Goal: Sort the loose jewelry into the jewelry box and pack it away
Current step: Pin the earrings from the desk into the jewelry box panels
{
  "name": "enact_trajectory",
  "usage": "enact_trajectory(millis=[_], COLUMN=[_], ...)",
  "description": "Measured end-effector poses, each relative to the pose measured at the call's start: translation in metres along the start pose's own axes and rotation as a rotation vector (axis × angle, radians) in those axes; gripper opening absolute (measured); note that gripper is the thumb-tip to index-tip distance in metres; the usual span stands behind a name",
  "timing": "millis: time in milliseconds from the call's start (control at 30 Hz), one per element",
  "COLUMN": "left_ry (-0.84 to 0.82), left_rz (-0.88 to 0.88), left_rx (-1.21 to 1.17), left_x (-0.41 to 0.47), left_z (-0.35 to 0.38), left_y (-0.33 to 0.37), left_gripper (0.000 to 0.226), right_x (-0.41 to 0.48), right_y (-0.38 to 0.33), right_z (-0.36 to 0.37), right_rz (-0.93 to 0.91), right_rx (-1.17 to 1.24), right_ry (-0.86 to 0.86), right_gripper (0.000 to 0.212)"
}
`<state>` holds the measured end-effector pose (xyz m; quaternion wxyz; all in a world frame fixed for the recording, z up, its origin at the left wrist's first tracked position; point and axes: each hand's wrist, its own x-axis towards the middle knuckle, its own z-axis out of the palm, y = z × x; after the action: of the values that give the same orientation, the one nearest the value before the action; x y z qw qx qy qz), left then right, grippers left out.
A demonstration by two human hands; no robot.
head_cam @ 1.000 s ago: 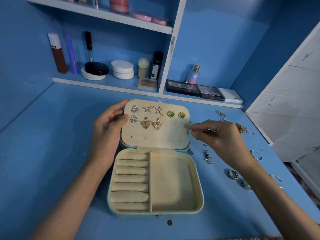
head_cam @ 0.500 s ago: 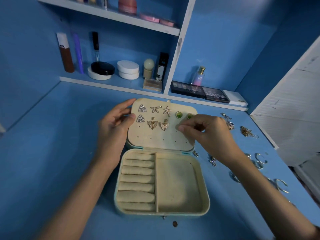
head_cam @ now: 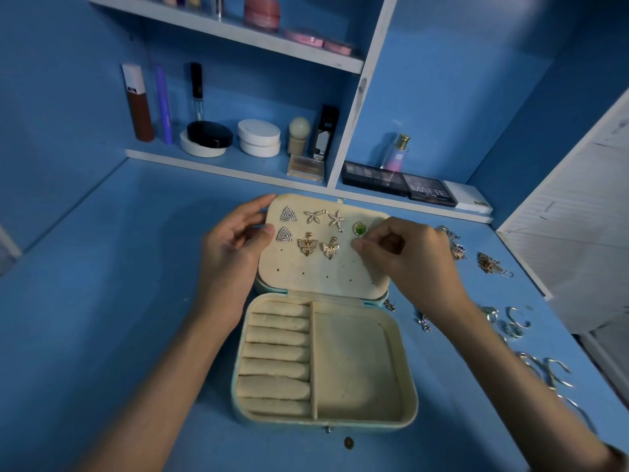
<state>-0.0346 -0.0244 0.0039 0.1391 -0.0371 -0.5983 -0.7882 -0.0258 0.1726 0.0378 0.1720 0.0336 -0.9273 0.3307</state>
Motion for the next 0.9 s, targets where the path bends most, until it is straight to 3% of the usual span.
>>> enact_trajectory(millis=[167, 367, 567, 900], left_ry=[0.001, 0.008, 0.013, 0.017], left_rz=[-0.005, -0.011, -0.016, -0.028], left_rx=[0.011, 0.021, 0.028, 0.043], left_x=[0.0, 0.0, 0.002, 0.003], left_z=[0.0, 0.0, 0.0, -0.001], left_y=[-0.001, -0.001, -0.003, -0.006], left_gripper=[0.042, 0.041, 0.042, 0.042], right_x=[-0.006, -0.009, -0.012, -0.004], right_y=[0.003, 0.003, 0.005, 0.039], right_z=[0.007, 0.002, -0.007, -0.037], right_rz=[-0.075, -0.069, -0.052, -0.002], right_rx=[-0.085, -0.049, 0.07, -0.001], right_ry=[0.098, 0.053, -0.052, -0.006], right_gripper=[0.017, 0.005, 0.014, 0.01])
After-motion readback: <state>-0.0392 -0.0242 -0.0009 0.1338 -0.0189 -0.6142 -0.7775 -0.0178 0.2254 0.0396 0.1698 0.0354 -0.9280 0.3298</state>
